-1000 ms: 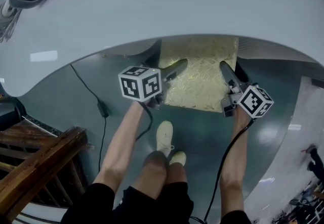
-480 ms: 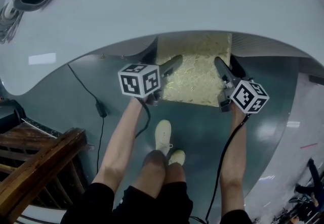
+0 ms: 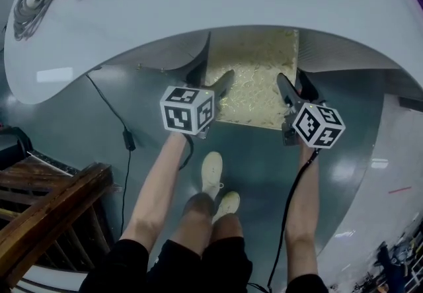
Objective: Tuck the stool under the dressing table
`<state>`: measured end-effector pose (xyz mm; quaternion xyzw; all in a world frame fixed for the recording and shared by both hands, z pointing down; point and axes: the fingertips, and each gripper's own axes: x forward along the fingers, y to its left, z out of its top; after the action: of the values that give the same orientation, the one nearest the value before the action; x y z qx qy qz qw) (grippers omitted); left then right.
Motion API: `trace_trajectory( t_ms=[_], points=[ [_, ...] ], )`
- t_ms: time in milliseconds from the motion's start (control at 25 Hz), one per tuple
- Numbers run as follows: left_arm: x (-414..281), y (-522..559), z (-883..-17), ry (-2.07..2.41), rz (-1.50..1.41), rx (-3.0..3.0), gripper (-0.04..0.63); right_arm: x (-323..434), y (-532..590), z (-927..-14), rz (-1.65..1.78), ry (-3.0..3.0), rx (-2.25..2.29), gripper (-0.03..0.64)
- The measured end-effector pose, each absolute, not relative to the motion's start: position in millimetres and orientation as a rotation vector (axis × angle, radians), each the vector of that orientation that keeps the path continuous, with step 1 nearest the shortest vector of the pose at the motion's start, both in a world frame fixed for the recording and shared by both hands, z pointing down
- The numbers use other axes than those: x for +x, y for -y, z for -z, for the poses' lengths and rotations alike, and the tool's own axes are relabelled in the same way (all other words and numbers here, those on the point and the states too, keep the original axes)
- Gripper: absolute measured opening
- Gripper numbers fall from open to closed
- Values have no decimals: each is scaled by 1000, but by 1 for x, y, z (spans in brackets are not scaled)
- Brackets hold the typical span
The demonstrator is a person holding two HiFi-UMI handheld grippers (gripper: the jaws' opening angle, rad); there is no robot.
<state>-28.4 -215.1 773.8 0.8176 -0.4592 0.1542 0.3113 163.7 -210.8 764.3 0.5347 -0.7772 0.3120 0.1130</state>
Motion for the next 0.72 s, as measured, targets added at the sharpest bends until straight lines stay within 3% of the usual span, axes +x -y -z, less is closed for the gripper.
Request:
trace_trajectory(
  t_ms=[320,720],
  points=[
    [-24,180,-727,1262,-453,2210,234,156,176,-723,-830,2234,1598,198],
    [-19,127,-644,1315,-473,2290,162,142,127,-638,-670,2265,1616,148]
  ],
)
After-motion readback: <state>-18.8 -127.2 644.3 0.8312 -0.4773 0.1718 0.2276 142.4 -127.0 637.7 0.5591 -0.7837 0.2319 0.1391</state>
